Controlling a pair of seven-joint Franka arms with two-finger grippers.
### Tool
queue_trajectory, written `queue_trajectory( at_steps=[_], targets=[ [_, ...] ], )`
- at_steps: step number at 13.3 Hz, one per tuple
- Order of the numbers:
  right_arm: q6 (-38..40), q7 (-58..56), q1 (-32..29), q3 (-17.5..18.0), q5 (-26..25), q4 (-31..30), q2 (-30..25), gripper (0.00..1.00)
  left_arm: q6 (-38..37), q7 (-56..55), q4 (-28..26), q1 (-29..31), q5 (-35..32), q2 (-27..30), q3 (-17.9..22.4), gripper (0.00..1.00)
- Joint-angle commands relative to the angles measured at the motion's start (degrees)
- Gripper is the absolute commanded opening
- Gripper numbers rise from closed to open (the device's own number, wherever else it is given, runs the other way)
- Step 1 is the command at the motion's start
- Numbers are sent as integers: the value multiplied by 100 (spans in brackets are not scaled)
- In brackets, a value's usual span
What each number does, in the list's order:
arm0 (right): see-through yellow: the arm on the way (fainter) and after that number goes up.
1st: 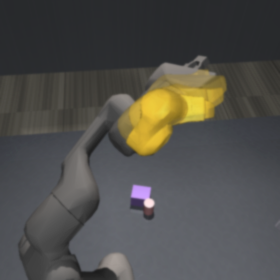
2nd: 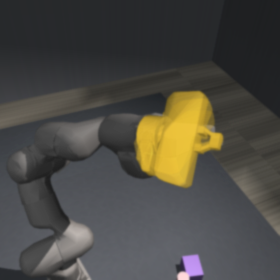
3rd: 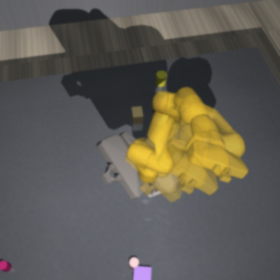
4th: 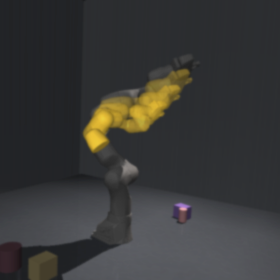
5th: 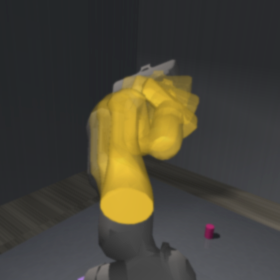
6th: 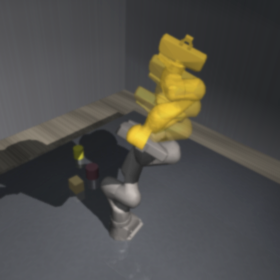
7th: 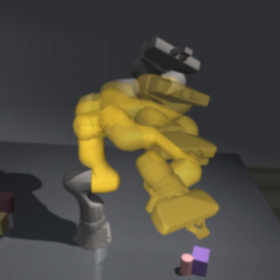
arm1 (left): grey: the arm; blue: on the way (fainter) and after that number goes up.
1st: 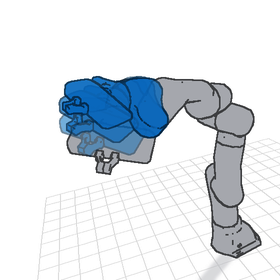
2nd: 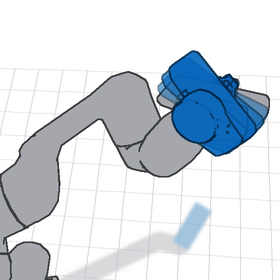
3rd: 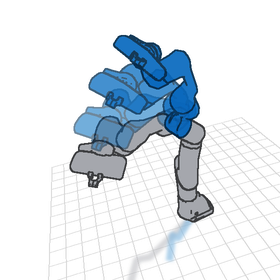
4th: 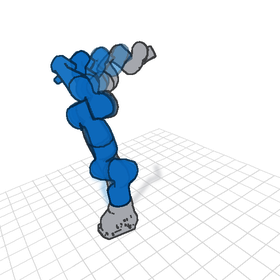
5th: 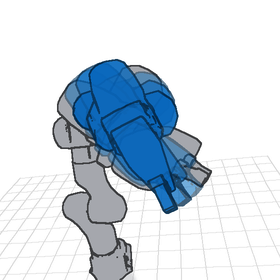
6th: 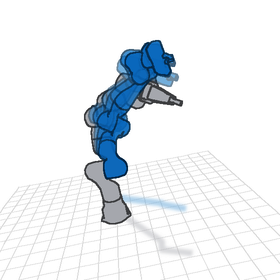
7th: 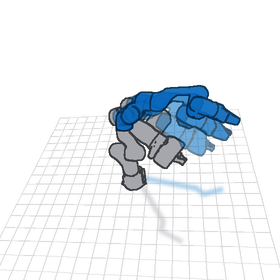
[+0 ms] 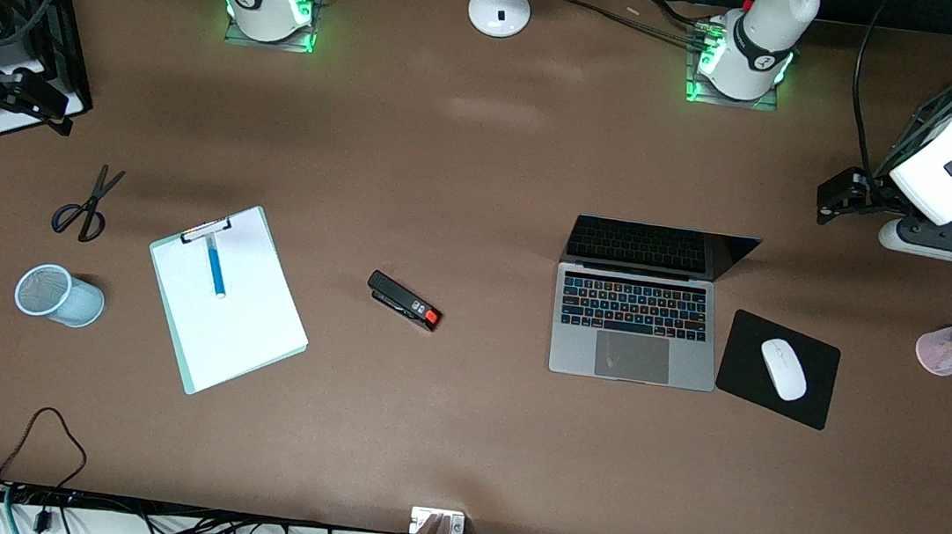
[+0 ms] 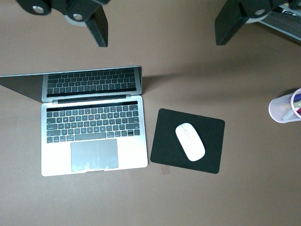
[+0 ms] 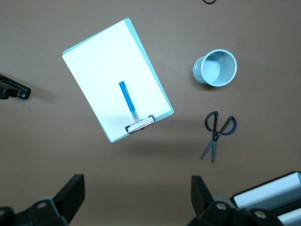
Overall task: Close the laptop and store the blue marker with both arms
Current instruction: 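Move the right gripper to the blue marker while the left gripper approaches the laptop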
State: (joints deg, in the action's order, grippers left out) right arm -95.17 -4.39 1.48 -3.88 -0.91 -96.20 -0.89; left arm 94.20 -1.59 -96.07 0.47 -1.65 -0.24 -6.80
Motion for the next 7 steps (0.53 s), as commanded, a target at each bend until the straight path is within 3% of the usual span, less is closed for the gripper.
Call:
queue_trajectory(
  at_steps=[1, 7],
  targets=[
    [200, 52, -7, 36, 3, 13, -87, 100, -139, 1, 176, 50, 77, -64, -23, 100],
    [245, -18, -8, 27, 12, 127, 124, 100, -147, -8, 176, 50, 60, -64, -15, 100]
  ],
)
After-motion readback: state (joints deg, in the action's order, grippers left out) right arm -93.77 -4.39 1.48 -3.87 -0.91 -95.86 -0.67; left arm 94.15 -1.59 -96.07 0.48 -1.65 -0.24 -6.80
